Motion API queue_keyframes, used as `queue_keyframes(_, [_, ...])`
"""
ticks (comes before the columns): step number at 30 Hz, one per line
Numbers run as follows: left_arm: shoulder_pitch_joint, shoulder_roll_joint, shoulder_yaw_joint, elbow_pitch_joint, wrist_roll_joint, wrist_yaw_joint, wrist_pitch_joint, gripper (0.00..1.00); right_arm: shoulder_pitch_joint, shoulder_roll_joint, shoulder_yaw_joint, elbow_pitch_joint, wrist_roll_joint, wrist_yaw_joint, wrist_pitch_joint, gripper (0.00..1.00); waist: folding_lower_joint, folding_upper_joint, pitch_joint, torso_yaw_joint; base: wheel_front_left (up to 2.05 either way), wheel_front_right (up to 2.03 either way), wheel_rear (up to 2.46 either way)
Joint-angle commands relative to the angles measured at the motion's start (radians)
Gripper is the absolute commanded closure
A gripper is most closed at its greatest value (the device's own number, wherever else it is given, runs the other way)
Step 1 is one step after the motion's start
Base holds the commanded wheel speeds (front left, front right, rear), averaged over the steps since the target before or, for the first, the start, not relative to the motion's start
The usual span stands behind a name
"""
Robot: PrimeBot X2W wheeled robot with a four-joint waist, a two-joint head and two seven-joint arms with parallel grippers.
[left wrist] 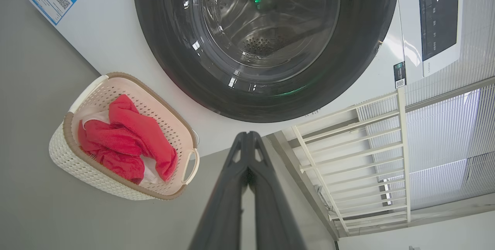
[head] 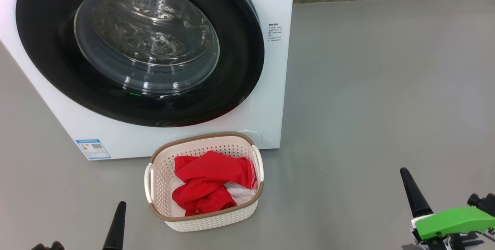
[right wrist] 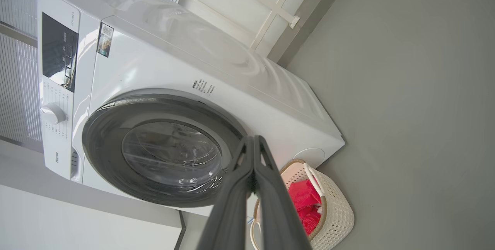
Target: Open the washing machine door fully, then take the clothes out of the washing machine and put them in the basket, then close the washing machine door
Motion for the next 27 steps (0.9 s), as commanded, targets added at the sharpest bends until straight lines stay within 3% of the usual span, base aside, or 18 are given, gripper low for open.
queue_keyframes(1, [-0.05,0.01,0.029,-0.025,-0.031,-0.005,0.01,1.0,-0.06,-0.009,0.002,-0.031,0.033,-0.001,0.007,1.0,0.0,0.0,0.001,0.001,0.0,0.0,0.0])
queue_keyframes(27, [-0.087,0.01,0.041,-0.027,-0.328,-0.006,0.088,1.0,-0.087,0.009,-0.041,-0.043,0.312,-0.001,0.087,1.0,0.0,0.0,0.022,0.02,0.0,0.0,0.0])
